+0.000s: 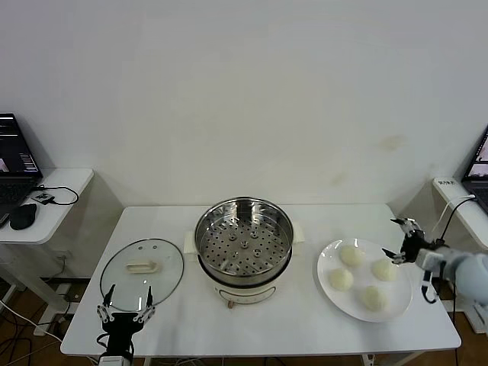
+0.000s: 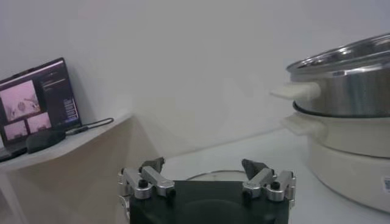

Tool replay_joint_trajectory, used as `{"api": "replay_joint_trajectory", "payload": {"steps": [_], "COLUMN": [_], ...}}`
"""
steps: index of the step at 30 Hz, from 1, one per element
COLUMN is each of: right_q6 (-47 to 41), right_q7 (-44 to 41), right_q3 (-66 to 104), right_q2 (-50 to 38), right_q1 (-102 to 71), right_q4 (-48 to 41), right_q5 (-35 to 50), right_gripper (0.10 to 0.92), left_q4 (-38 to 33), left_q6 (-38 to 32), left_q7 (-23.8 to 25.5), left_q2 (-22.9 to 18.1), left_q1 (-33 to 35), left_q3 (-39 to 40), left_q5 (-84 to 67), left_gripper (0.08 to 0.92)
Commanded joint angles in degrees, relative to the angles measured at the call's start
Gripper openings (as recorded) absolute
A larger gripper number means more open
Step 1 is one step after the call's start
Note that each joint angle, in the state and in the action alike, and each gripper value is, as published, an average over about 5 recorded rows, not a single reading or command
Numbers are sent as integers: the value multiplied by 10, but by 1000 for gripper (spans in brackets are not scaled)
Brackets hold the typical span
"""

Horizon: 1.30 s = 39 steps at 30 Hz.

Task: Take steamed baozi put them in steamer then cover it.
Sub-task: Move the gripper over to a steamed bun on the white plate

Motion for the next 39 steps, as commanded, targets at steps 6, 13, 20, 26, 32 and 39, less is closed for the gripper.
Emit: {"api": "replay_joint_trajectory", "payload": {"steps": [6, 13, 20, 26, 32, 39], "right_q6": [20, 2, -4, -4, -7, -10], "right_q7": [-135, -119, -102, -97, -97, -93], "right_q3": [-317, -370, -390, -408, -412, -408], "right_q2": [-7, 46, 99, 132, 138, 139], "right_q1": [296, 325, 334, 349, 347, 346], "right_q4": [-152, -196, -216, -239, -246, -255], "right_q5": [1, -3, -3, -11, -29, -42], "right_gripper": [823, 823, 823, 823, 823, 822], "left_q4": [1, 4, 1, -1, -2, -3], "left_q6": [-2, -9, -9, -11, -12, -13], "left_q7": [-3, -7, -1, 1, 1, 1], "left_q2": [-2, 0, 3, 4, 4, 3], "left_q1": [-3, -3, -2, 2, 5, 6], "left_q3": [-9, -16, -20, -25, -30, -31], "left_q5": [10, 4, -6, -10, -13, -14], "left_gripper": [823, 823, 823, 823, 823, 823]}}
